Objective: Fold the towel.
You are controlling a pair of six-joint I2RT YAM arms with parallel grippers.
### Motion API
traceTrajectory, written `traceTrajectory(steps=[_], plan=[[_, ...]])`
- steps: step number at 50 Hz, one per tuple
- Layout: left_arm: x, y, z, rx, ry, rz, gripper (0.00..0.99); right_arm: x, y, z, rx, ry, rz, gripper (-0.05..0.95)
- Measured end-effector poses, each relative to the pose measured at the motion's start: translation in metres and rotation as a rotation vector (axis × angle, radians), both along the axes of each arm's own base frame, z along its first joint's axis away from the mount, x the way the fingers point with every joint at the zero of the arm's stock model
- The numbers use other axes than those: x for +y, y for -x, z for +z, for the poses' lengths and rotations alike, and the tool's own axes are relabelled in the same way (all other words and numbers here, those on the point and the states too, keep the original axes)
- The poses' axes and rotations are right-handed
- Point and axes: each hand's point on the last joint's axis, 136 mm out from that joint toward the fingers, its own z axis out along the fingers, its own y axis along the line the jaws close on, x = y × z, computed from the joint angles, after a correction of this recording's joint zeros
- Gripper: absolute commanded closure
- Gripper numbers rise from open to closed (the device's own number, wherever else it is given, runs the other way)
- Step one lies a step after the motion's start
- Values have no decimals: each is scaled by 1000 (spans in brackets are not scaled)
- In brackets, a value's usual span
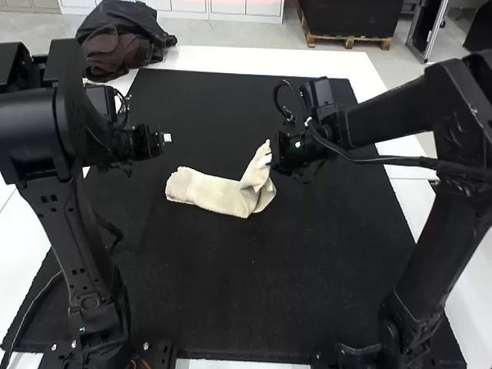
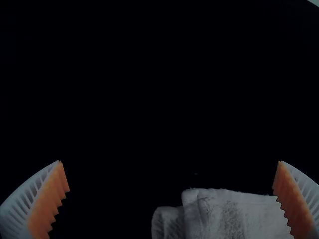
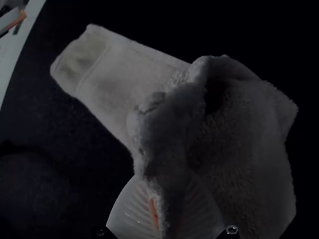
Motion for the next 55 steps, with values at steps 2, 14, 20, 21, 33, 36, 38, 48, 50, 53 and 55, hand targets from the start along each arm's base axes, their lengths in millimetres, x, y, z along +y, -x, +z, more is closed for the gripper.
traceTrajectory(steps=[2,14,20,21,33,36,38,48,50,53,55], plan=[[0,0,0,0,-3,0,36,6,0,0,-1,-2,12,925],[0,0,1,-6,-17,-7,36,47,1,2,-20,-17,89,925],[1,3,5,-18,-34,-6,36,65,2,-3,-17,-16,122,925],[1,3,5,-19,-37,-7,36,67,2,-4,-17,-16,127,925],[0,9,3,-23,-56,-9,36,105,3,-4,-27,-26,189,925],[0,10,0,-18,-56,-8,36,114,3,-4,-31,-29,204,925],[0,11,-1,-14,-56,-8,36,121,4,-4,-34,-31,214,925],[-1,16,-4,-13,-57,-6,36,148,5,-4,-44,-39,256,925],[0,17,-2,-21,-61,-4,36,154,5,-5,-47,-41,263,925],[5,17,1,-35,-66,8,36,160,5,-6,-48,-42,271,925],[10,16,4,-46,-70,20,36,164,4,-6,-50,-44,276,925]])
